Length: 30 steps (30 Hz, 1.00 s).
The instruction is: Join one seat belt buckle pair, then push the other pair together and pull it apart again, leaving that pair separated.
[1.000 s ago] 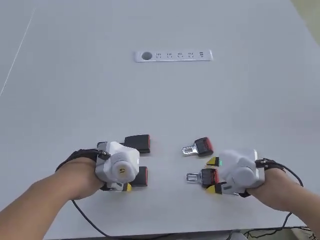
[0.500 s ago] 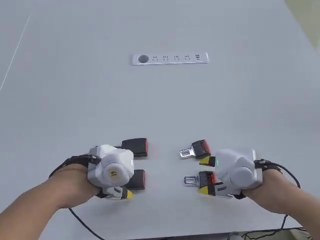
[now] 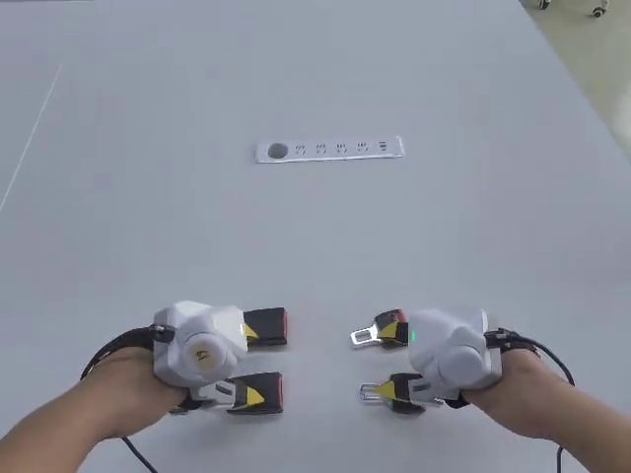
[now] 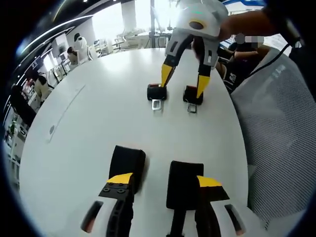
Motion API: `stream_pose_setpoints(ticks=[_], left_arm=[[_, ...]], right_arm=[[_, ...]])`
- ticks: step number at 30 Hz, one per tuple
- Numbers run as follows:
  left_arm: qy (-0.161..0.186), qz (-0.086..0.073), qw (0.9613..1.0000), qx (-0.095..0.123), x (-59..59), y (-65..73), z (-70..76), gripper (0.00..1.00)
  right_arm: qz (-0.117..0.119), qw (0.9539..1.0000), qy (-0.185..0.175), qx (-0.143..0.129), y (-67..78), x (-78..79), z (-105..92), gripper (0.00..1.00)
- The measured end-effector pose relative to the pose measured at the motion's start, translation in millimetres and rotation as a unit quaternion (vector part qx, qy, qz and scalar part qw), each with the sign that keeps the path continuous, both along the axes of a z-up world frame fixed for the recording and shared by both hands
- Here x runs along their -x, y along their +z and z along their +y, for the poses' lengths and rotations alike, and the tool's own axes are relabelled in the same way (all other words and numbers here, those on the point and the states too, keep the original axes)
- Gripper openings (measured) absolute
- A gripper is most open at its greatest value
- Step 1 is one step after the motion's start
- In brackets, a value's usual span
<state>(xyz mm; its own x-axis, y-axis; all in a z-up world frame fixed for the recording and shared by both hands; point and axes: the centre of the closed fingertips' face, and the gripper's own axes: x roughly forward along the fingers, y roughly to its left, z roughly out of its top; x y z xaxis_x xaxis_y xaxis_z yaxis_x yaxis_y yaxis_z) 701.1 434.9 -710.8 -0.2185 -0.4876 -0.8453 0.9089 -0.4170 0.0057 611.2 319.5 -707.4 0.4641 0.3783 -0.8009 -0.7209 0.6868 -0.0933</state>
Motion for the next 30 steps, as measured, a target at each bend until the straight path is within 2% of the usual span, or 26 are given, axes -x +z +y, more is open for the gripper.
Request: stream_pose_setpoints(ticks=[5,10,17,20,24,27,30], left_arm=[[0.003,0.004,1.0000,0.000,-10.3,-0.4,-8.7,0.50],[0.001,0.000,1.0000,0.003,-18.3,-2.0,-16.7,0.50],[0.008,-0.005,1.0000,0.003,-36.6,-12.7,-27.2,0.50],[0.005,-0.013,0.9999,-0.003,-42.6,-18.2,-30.1,0.51],[-0.008,-0.019,0.9997,-0.009,-44.5,-22.6,-33.6,0.50],[-0.012,-0.019,0.9997,-0.011,-44.5,-25.0,-36.6,0.50],[-0.022,-0.020,0.9994,-0.018,-43.4,-29.4,-37.3,0.49]], right_arm=[[0.001,0.9999,-0.002,0.012,-3.3,-3.5,-13.9,0.38],[0.002,0.9998,-0.004,0.018,-5.2,-8.5,-25.2,0.37],[0.008,0.9997,-0.008,0.022,-12.4,-16.6,-40.5,0.37],[0.011,0.9992,-0.001,0.039,-19.4,-17.8,-49.3,0.38],[0.017,0.9991,0.002,0.038,-20.7,-18.4,-54.0,0.38],[0.019,0.9990,0.009,0.040,-21.8,-19.3,-56.7,0.37],[0.024,0.9981,0.022,0.052,-25.3,-18.4,-59.9,0.37]])
